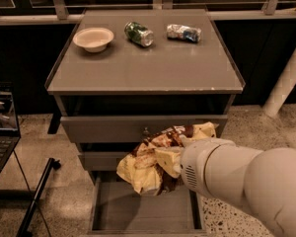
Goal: Place brown chip bag into bottom drawer
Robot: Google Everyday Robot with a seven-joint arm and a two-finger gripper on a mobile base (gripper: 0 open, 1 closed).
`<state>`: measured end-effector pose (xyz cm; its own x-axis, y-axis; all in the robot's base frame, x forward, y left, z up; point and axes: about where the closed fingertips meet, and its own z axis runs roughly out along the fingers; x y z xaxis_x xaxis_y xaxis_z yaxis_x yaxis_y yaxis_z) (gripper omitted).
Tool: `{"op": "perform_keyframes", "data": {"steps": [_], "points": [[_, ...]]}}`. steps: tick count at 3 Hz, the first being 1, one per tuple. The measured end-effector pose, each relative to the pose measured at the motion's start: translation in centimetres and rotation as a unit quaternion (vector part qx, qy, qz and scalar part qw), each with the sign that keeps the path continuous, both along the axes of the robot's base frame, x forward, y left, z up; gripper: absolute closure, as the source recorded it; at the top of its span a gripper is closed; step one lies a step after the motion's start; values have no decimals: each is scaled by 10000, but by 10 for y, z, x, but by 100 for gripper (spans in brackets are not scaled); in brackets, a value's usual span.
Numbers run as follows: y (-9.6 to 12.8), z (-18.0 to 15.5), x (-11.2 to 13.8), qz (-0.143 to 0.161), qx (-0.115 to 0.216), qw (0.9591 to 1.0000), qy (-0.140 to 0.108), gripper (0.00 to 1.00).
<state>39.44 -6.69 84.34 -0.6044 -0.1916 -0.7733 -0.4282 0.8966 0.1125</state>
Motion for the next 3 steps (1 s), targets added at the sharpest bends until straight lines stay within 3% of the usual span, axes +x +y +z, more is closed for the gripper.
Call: {"op": "perform_keyframes", "data": {"steps": [1,2,3], "points": [[-7,-44,-2,-198,174,9994,205,100],[-10,-106,-4,-297,657,9963,473,100],[-7,-168,-8,-132,1125,9902,821,100]]}}
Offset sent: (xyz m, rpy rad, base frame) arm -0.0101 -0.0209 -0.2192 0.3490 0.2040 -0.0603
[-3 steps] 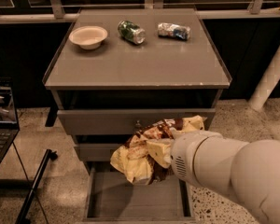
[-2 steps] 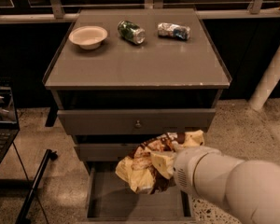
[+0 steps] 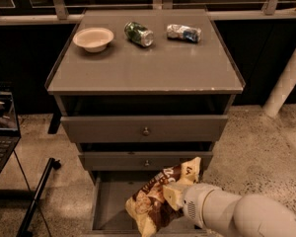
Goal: Place brown chip bag into bottom drawer
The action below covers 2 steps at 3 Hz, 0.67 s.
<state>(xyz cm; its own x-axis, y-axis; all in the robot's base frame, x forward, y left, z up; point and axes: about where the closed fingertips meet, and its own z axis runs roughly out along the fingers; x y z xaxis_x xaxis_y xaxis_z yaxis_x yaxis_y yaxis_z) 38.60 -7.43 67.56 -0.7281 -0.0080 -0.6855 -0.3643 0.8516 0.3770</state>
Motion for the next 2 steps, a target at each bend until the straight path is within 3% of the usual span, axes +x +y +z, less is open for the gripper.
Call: {"op": "perform_keyframes", "data": {"steps": [1,2], "points": [[3,-67,-6,6,555,9968,573,100],[13,-119,-11,119,930,9893,1121,100]]}}
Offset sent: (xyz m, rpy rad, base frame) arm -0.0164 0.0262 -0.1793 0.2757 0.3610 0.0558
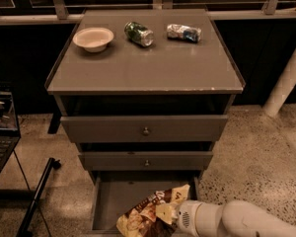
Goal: Place brown chip bag into bottom drawer
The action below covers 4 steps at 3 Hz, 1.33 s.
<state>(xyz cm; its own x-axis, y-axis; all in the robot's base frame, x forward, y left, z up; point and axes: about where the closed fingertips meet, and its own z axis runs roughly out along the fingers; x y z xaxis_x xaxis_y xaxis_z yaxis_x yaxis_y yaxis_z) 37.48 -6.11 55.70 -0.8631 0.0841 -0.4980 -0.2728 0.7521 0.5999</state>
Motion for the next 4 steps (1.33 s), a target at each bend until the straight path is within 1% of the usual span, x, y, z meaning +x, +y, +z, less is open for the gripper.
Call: {"op": "perform_keyframes", "data": {"steps": [1,2,3,4], "points": [[11,-34,2,118,216,9990,361,100],[22,-51,11,219,284,9979,548,100],[22,-51,11,219,284,9979,548,100],[7,-74,19,-77,308,9979,556,100]]}}
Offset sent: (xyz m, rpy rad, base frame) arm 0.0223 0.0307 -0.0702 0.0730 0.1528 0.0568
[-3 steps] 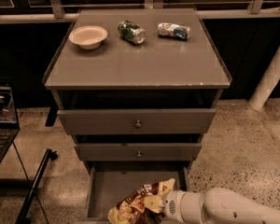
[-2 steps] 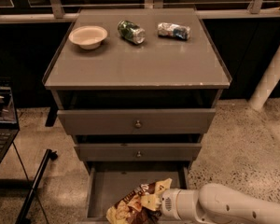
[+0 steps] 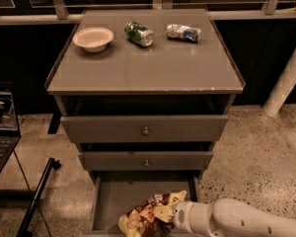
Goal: Place brown chip bag into bottom drawer
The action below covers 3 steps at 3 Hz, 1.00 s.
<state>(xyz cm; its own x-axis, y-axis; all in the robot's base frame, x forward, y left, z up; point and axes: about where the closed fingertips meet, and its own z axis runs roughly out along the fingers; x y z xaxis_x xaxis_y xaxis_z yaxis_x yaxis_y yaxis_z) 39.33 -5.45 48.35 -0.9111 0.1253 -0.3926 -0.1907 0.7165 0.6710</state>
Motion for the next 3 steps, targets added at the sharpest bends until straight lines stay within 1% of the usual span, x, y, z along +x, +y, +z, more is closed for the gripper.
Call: {"op": "perform_keyframes", "data": {"steps": [1,2,3], "points": [[-25,-35,16,-380,60,9993,23,100],[-52,-82,35,-846,287,9959,161,100],[-70,-120,51,-1115,503,9922,254,100]]}}
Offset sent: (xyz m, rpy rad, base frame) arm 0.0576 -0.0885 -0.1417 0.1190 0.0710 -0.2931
